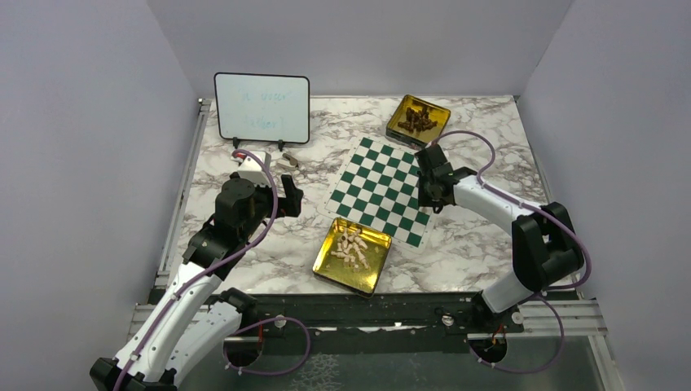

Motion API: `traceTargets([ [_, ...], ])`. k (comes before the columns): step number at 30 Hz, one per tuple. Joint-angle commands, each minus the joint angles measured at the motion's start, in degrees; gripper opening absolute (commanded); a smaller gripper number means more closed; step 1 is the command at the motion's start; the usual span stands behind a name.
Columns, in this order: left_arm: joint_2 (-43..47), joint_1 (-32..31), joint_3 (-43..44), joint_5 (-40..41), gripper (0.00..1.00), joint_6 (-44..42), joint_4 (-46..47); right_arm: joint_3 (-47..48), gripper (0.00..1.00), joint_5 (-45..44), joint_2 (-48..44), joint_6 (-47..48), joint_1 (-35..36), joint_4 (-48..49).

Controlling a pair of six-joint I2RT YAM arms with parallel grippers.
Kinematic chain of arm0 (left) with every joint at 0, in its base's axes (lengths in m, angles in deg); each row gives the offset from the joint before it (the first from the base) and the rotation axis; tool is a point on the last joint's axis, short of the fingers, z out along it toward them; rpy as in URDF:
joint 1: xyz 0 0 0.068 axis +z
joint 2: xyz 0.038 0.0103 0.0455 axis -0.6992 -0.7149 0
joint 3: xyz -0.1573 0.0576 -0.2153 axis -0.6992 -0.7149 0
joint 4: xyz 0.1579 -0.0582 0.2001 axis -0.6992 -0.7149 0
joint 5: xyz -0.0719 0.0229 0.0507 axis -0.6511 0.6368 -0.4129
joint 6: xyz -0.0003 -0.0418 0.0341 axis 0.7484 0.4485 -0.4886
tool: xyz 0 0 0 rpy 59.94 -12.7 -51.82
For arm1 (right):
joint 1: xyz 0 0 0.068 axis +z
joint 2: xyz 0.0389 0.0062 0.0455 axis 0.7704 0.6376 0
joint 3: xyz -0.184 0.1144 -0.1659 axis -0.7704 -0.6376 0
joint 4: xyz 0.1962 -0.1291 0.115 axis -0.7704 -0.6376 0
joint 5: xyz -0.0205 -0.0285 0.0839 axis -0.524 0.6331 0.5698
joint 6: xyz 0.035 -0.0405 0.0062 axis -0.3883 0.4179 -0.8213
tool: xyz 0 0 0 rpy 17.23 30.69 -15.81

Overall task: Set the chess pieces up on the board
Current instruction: Place the chess piece on the chessboard.

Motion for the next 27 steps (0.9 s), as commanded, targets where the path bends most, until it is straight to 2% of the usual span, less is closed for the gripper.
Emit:
traceTargets([
  [1, 0.8, -0.3, 0.5, 0.6, 0.99, -0.2, 1.2, -0.9, 0.16, 1.8, -1.3, -1.0, -1.4, 1.9],
  [27, 0.4, -0.3, 0.6, 0.6, 0.99, -0.2, 1.3, -3.0, 0.16, 2.7, -3.6, -1.3, -2.9, 4.5],
])
